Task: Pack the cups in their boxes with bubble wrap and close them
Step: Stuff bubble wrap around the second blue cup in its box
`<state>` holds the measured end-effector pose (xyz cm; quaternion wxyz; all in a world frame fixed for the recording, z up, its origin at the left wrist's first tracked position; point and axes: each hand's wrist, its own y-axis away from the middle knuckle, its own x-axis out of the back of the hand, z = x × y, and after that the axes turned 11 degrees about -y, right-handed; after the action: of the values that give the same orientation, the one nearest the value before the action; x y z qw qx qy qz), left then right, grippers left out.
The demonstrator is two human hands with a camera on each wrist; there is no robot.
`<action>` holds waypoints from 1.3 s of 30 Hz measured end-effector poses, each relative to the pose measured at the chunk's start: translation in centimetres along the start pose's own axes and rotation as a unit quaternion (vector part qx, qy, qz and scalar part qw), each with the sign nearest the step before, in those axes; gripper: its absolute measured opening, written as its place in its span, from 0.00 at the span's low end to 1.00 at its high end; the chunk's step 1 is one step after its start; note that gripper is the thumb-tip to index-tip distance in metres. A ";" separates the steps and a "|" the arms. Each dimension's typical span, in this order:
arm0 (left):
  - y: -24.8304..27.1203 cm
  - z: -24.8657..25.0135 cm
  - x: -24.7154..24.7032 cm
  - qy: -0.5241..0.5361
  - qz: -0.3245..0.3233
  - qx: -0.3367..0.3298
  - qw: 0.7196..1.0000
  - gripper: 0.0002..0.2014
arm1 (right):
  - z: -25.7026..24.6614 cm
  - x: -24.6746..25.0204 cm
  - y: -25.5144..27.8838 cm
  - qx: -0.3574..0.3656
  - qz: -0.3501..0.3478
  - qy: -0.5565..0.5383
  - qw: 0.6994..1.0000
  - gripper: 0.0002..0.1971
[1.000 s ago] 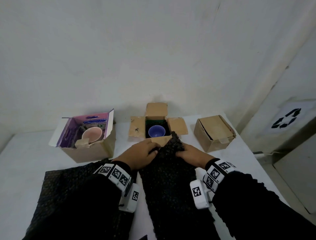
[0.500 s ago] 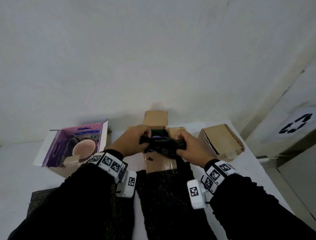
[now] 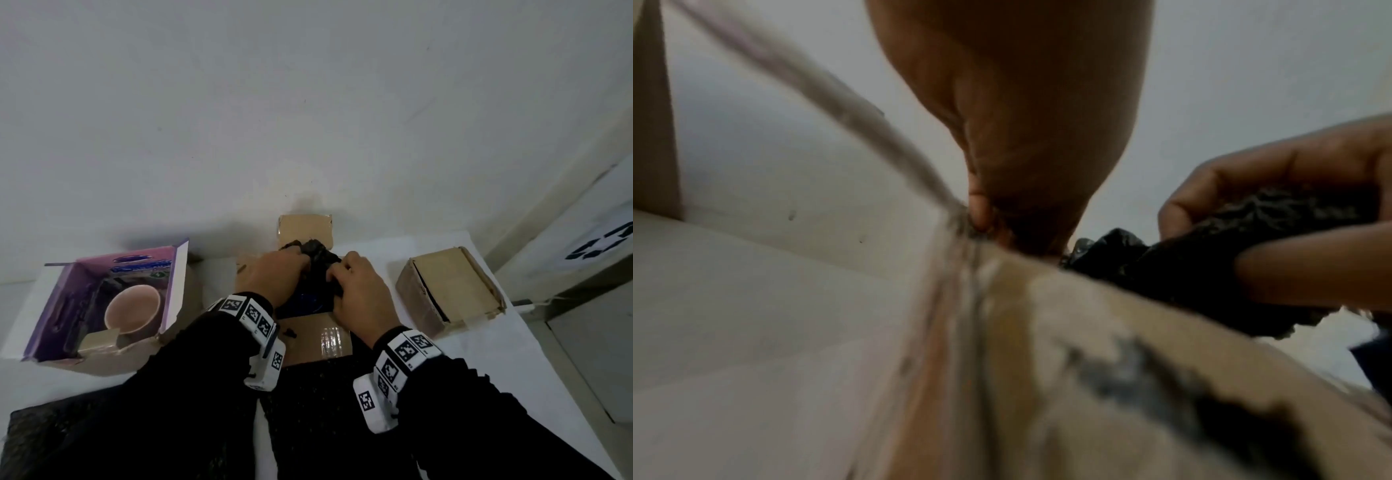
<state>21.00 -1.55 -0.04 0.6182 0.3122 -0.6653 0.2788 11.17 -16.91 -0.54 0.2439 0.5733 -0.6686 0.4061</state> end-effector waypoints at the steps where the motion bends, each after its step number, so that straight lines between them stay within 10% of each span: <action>1: -0.1 0.1 -0.4 -0.023 0.001 -0.024 0.999 0.10 | -0.1 -0.2 -0.1 0.019 -0.010 0.025 0.999 0.09; 10: -0.4 -0.6 -2.4 -0.035 -0.017 -0.042 0.998 0.08 | -0.3 -1.1 -0.4 0.014 -0.079 0.159 0.984 0.23; 28: 0.9 0.5 -3.2 -0.121 -0.051 -0.028 0.991 0.22 | -1.5 -1.5 -0.5 -0.030 -0.114 0.192 0.974 0.06; 39: 1.1 0.3 -4.2 -0.085 -0.044 -0.013 0.995 0.25 | -2.1 -2.4 0.0 -0.028 -0.192 0.195 0.962 0.25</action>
<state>20.11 -0.74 -4.27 0.5747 0.3560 -0.7048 0.2153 11.41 -13.87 -1.28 0.4584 0.5937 -0.4968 0.4366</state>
